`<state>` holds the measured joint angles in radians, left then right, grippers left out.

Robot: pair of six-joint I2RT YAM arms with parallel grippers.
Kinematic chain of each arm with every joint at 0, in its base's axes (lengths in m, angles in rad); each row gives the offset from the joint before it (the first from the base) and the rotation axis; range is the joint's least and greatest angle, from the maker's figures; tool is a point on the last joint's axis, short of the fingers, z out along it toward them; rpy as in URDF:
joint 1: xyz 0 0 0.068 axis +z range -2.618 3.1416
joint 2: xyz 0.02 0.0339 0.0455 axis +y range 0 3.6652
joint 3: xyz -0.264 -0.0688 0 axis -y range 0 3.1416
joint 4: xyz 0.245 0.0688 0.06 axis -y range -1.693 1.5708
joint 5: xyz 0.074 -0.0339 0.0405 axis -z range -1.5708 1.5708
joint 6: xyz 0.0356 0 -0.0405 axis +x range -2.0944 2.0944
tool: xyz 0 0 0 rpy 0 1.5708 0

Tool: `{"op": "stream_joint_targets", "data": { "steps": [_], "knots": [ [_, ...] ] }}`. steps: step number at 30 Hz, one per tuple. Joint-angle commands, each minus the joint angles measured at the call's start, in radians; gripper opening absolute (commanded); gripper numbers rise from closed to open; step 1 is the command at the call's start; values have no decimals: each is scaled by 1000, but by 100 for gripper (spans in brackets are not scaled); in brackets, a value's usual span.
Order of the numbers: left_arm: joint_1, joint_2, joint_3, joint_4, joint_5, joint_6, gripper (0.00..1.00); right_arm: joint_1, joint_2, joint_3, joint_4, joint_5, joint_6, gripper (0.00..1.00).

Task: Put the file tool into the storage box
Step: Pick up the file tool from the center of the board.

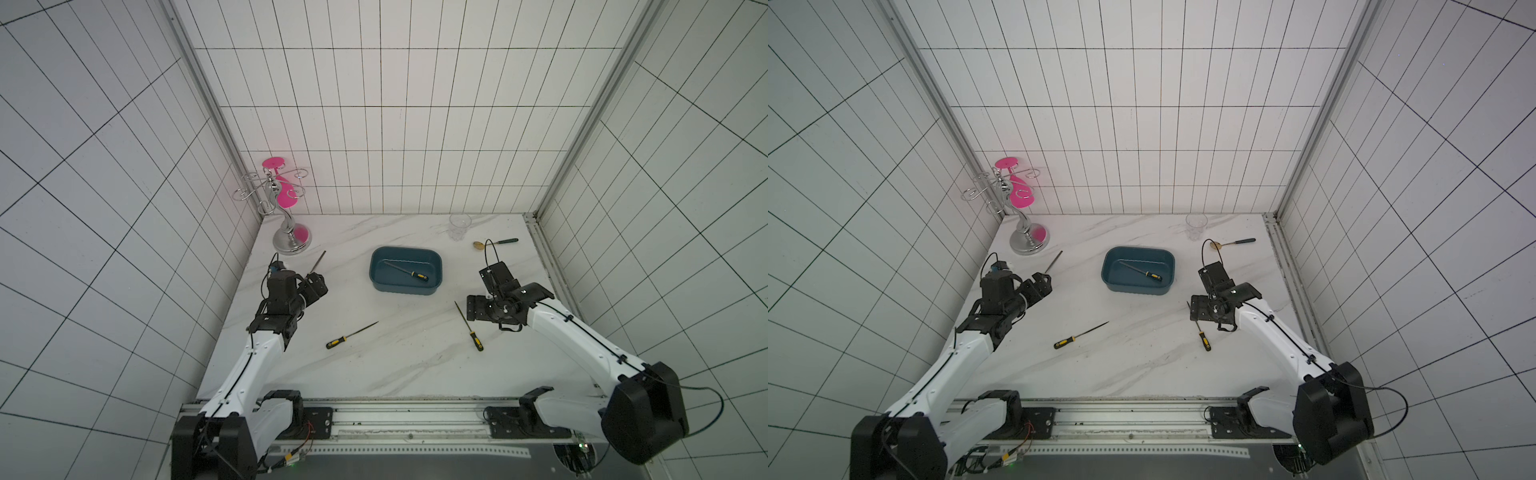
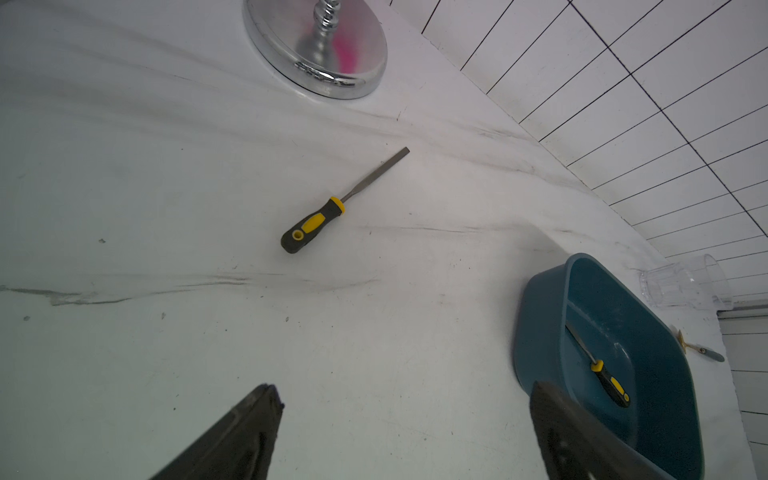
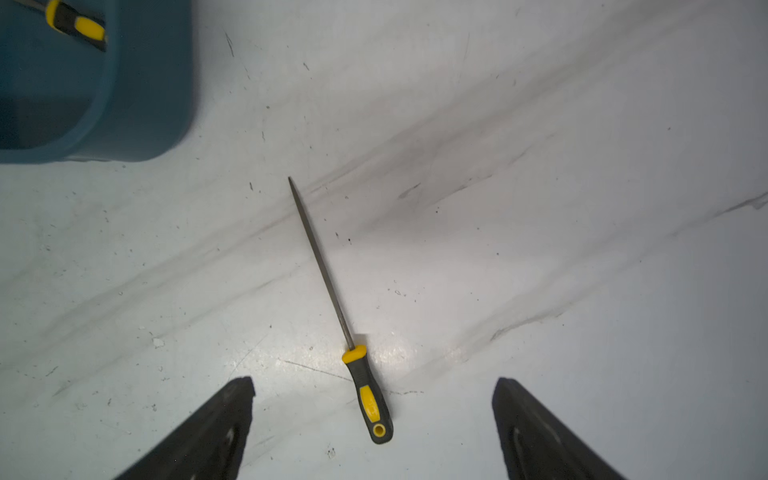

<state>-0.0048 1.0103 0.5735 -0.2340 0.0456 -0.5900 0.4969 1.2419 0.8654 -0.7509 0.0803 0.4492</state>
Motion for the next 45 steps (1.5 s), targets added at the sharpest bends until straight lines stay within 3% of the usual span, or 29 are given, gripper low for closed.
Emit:
{"op": "stream_joint_targets", "data": {
  "steps": [1, 4, 8, 14, 18, 30, 45],
  "knots": [
    [5, -45, -24, 61, -69, 12, 98, -11, -4, -58, -58, -27, 55, 95],
    [7, -57, -55, 115, -102, -2, 98, -55, -38, -102, -79, 1, 97, 98],
    [36, -42, -66, 110, -130, -19, 98, -157, -106, -168, -30, -93, 103, 99],
    [47, -27, -77, 109, -148, -24, 98, -170, -73, -163, 2, -176, 44, 94],
    [46, -7, -71, 104, -163, -18, 98, -154, -44, -150, 4, -213, 18, 91],
    [47, 30, -78, 112, -142, -13, 98, -1, 41, -75, -58, -104, 8, 82],
    [46, 18, -80, 116, -118, -8, 98, 42, 187, -60, -30, -50, 3, 71]
  ]
}}
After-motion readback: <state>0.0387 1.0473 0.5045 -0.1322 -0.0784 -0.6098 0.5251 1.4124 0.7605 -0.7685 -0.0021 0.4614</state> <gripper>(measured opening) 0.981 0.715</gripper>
